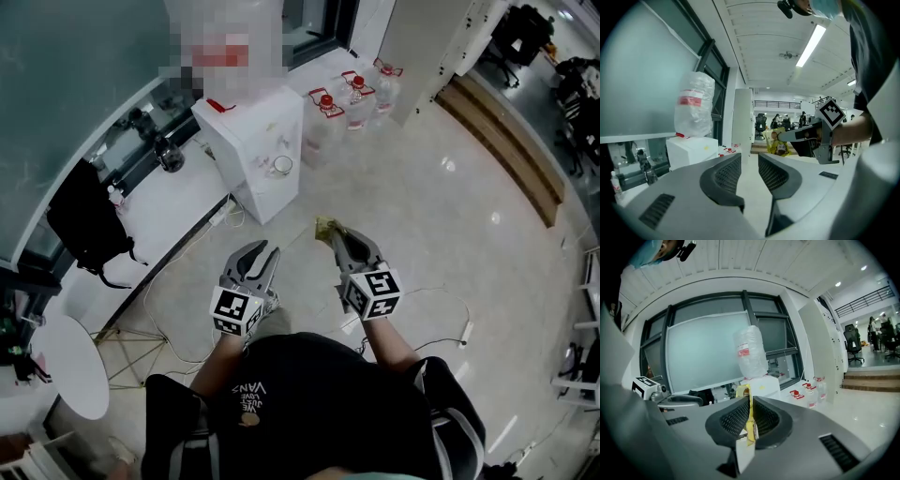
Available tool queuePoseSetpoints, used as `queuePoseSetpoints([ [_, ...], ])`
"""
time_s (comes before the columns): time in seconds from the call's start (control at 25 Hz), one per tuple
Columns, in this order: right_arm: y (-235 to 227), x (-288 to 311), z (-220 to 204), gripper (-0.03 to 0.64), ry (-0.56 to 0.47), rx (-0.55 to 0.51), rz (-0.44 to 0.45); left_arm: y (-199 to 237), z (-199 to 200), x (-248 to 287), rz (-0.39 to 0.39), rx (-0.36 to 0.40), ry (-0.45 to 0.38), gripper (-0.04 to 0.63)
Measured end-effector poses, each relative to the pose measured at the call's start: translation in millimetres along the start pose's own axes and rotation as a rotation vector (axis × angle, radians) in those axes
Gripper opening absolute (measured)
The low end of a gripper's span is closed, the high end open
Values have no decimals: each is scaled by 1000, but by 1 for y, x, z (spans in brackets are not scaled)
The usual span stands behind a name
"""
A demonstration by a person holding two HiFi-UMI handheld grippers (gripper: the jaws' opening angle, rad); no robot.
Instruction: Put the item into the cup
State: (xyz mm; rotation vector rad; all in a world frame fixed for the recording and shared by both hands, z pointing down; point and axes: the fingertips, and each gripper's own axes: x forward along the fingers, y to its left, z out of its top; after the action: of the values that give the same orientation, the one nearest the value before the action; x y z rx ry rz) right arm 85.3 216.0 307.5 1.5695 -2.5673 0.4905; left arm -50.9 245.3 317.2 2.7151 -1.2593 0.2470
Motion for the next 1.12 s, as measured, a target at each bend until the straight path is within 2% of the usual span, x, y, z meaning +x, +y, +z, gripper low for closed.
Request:
queuePoseSetpoints([
  [0.08,-5,26,-1,51,8,14,-21,23,-5,15,-19,-12,20,134],
  [0.32,-12,97,-2,51,41,53,-89,94,-19,48,-75,-36,74,175],
  [0.68,-33,161,-13,51,59,87,-189,153,-63,99,-174,-51,179,235],
  [0.92,-58,187,-17,51,60,110,-214,168,-93,135,-140,-85,230,258],
  [1.12,-83,220,-21,51,67,92,-166,183,-111,166,-80,-115,241,270],
])
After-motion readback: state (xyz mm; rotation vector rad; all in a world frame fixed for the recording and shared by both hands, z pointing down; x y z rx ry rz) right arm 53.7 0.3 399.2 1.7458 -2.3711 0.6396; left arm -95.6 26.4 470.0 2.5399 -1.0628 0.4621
